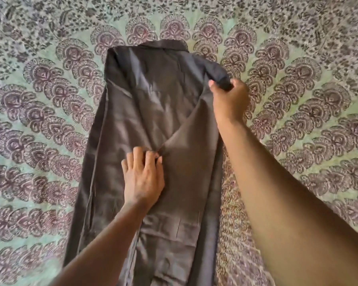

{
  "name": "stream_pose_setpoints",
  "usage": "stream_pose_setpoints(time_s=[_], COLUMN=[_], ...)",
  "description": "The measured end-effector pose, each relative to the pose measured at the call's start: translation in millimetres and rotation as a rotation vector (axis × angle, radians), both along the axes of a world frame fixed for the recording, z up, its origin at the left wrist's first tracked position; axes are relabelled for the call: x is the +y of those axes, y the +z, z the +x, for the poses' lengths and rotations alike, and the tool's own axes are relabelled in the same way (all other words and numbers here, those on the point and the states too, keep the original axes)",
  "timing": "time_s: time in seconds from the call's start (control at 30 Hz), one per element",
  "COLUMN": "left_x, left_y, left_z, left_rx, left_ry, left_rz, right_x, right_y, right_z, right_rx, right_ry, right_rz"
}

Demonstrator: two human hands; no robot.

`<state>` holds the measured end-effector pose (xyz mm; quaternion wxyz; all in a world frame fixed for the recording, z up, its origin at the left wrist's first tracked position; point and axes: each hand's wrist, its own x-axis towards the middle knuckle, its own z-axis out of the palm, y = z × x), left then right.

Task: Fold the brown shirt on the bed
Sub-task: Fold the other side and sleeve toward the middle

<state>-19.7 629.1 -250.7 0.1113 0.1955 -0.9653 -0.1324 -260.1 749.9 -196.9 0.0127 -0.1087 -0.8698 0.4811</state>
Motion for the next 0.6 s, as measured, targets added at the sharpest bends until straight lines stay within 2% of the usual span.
stream_pose_setpoints(time_s=[0.13,0.3,0.4,0.6], left_x=[0.3,-2.3,-3.2,-3.8], left_y=[0.5,0.6,-0.8,0.1], left_z=[-2.0,-4.0,-3.8,-4.2], left_rx=[-0.047,-0.044,-0.038,0.023], left_ry=[0.0,-0.034,-0.036,-0.036], left_rz=[-0.02,-0.036,-0.036,0.023], right_x=[-17.9,-37.1,-35.4,-18.1], right_y=[2.5,2.0,6.6,-0.1], right_z=[-39.0,-69.1,-88.0,-102.3], right_rx=[0.004,-0.136,-0.185,-0.16], right_ry=[0.073,0.251,0.181,0.139], right_rz=[0.118,0.278,0.279,0.245])
